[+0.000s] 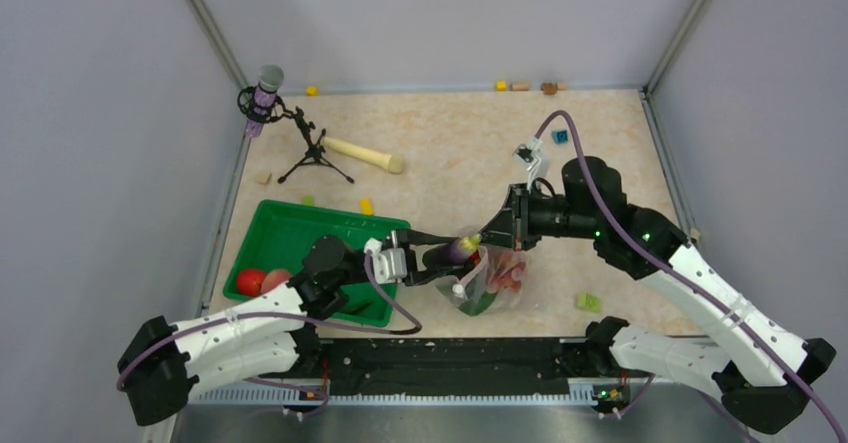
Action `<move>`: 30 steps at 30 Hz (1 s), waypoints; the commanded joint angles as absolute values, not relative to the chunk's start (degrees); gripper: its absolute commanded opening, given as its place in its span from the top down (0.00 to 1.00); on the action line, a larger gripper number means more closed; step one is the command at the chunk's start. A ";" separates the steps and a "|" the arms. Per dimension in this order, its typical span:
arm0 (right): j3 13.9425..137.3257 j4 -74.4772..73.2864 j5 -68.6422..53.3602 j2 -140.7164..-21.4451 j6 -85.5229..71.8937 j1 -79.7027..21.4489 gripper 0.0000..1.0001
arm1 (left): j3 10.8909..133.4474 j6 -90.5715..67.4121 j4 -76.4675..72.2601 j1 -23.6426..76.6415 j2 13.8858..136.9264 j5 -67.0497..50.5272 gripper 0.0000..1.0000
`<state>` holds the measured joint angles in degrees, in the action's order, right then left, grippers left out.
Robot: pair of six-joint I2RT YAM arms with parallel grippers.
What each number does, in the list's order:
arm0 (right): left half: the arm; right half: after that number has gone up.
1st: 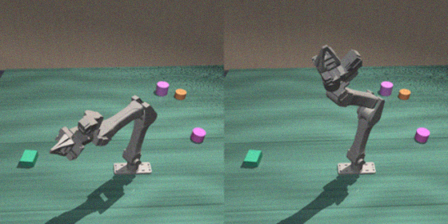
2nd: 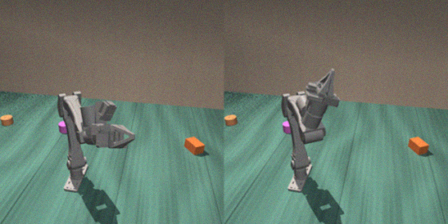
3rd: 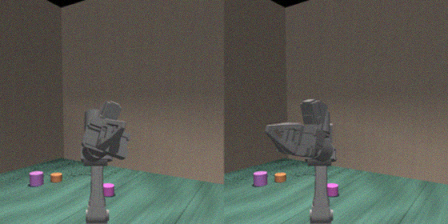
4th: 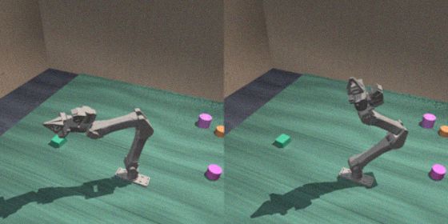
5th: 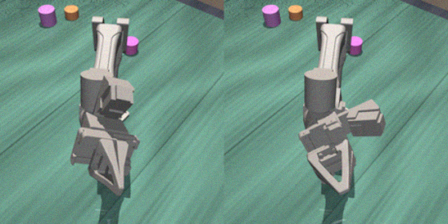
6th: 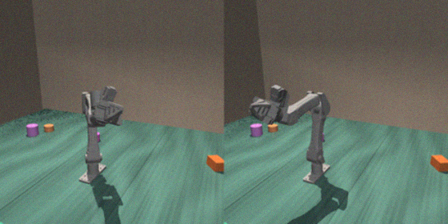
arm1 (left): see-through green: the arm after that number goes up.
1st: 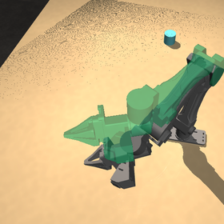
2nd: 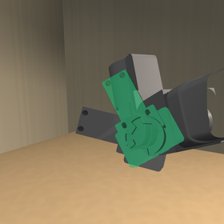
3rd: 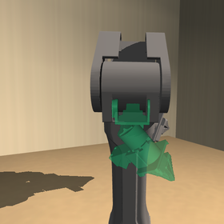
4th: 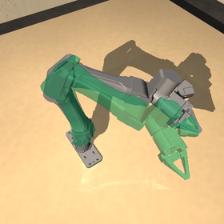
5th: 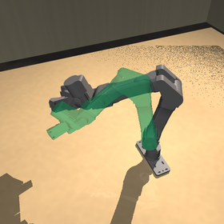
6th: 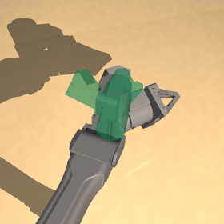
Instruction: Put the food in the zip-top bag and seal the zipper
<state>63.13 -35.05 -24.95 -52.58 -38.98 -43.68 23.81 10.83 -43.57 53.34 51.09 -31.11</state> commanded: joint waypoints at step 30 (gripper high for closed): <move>70.54 -34.50 -29.88 -55.70 -32.43 -43.35 1.00 | 44.72 63.28 1.46 53.96 61.96 -45.67 1.00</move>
<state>66.54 -38.11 -27.11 -55.57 -33.06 -43.68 41.01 53.12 -4.67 53.95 61.49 -41.36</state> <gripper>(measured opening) 0.005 0.484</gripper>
